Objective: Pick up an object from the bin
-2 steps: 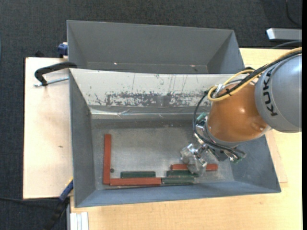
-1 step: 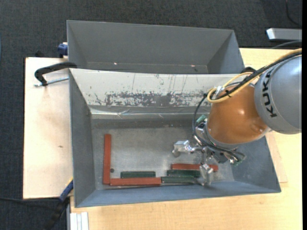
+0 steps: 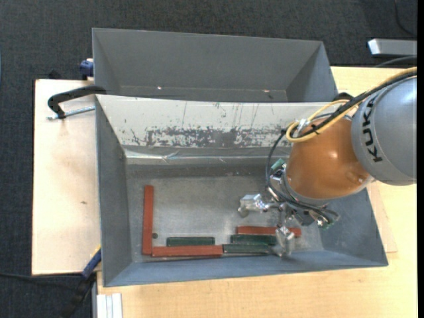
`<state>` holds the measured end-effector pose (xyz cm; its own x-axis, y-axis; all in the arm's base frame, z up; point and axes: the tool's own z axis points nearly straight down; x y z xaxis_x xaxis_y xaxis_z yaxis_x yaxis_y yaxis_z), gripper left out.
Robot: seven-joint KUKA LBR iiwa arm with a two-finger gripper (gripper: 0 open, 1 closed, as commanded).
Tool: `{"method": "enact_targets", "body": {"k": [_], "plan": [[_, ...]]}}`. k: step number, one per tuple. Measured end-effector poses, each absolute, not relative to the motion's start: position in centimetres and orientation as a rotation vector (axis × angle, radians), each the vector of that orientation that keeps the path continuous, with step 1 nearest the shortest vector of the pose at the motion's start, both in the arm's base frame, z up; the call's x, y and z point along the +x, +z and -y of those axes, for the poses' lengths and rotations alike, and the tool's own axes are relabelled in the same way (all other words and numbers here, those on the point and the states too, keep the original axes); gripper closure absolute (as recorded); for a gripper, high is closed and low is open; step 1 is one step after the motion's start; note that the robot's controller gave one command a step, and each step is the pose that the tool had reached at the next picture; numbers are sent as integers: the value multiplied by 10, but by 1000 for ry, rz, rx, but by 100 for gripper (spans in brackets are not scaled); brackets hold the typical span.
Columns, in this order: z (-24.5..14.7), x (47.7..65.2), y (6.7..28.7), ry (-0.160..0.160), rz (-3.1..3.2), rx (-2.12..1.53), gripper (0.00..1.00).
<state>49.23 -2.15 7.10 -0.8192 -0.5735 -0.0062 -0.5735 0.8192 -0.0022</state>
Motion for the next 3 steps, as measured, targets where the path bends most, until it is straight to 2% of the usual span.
{"method": "enact_targets", "body": {"k": [1, 2, 3], "plan": [[6, 503, 71, -1, -2373, -2050, 100], [6, 503, 71, 0, -2374, -2049, 100], [38, 509, 204, 0, -2347, -2082, 100]]}}
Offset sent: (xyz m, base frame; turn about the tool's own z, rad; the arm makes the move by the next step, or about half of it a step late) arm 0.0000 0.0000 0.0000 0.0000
